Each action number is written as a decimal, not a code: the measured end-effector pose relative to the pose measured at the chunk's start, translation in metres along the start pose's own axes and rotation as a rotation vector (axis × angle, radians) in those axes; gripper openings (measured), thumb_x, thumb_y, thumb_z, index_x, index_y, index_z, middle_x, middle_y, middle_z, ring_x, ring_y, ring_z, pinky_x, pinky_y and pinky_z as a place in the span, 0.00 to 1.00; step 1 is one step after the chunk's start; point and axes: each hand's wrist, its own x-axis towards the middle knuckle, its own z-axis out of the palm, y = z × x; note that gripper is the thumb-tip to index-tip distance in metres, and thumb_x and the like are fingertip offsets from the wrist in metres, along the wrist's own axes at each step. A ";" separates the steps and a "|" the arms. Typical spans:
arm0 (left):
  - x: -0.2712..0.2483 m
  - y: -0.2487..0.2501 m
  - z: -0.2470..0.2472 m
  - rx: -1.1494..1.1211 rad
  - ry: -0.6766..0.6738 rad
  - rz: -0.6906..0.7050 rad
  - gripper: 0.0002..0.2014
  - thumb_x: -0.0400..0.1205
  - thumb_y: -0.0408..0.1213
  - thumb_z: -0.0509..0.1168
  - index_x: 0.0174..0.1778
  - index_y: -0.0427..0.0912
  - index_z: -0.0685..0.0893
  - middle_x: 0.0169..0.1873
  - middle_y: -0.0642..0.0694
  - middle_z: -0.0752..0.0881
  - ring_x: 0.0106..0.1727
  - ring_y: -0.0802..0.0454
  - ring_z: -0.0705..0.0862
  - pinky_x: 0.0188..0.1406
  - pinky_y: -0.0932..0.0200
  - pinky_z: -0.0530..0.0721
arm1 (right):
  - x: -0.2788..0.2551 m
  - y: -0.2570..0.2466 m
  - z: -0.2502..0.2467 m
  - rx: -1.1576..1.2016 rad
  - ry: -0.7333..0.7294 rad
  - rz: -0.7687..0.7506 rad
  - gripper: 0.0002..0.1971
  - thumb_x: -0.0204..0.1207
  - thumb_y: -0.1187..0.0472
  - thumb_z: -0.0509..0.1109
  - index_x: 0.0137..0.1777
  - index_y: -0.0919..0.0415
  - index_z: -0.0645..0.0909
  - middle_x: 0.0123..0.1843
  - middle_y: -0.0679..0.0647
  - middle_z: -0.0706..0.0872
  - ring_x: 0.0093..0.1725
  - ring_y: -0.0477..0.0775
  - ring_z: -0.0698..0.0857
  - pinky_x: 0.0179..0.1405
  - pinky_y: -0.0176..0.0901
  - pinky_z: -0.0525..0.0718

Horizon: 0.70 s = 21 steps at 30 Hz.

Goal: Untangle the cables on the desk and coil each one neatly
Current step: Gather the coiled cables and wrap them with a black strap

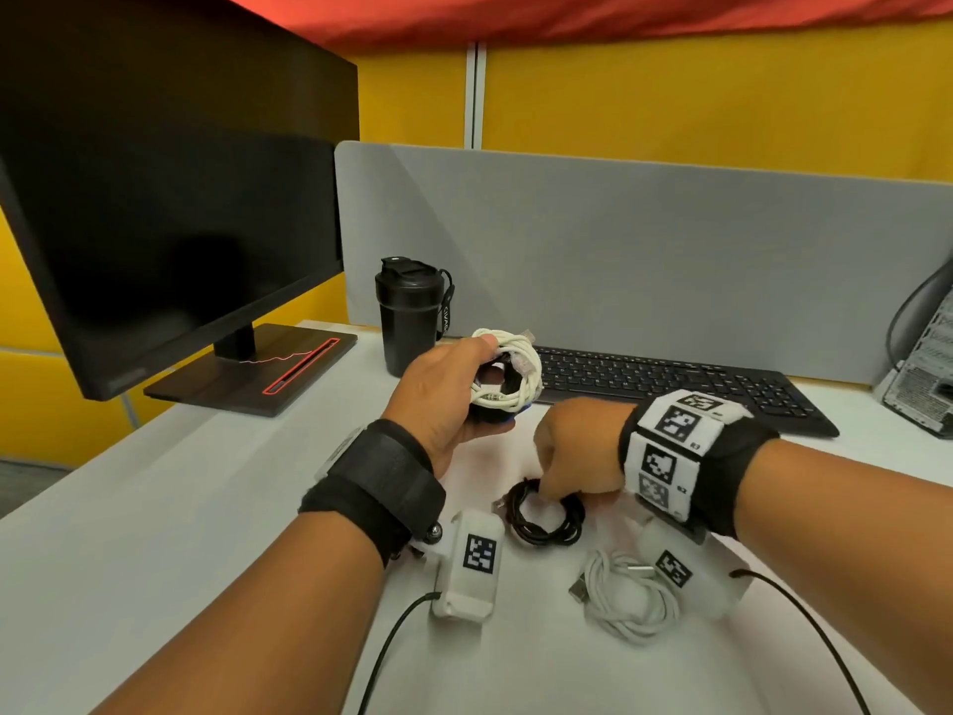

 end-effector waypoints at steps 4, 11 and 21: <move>0.000 0.000 -0.004 -0.043 0.050 -0.035 0.13 0.82 0.49 0.63 0.42 0.55 0.94 0.38 0.48 0.94 0.37 0.51 0.93 0.38 0.51 0.92 | -0.010 0.039 -0.009 0.424 0.230 0.112 0.05 0.72 0.56 0.75 0.43 0.56 0.85 0.32 0.53 0.91 0.28 0.48 0.88 0.31 0.42 0.88; -0.005 0.001 0.005 -0.061 0.109 -0.100 0.12 0.84 0.50 0.63 0.46 0.50 0.89 0.38 0.45 0.93 0.40 0.48 0.93 0.33 0.52 0.91 | -0.044 0.051 -0.039 1.026 0.705 -0.095 0.03 0.75 0.63 0.76 0.45 0.56 0.85 0.35 0.56 0.89 0.29 0.48 0.87 0.26 0.40 0.85; -0.013 -0.007 0.022 -0.145 0.074 -0.121 0.18 0.87 0.53 0.58 0.54 0.47 0.89 0.45 0.39 0.94 0.49 0.38 0.93 0.37 0.48 0.91 | -0.013 0.004 -0.029 0.584 0.898 -0.026 0.04 0.77 0.59 0.70 0.50 0.53 0.84 0.40 0.52 0.87 0.42 0.55 0.85 0.41 0.44 0.84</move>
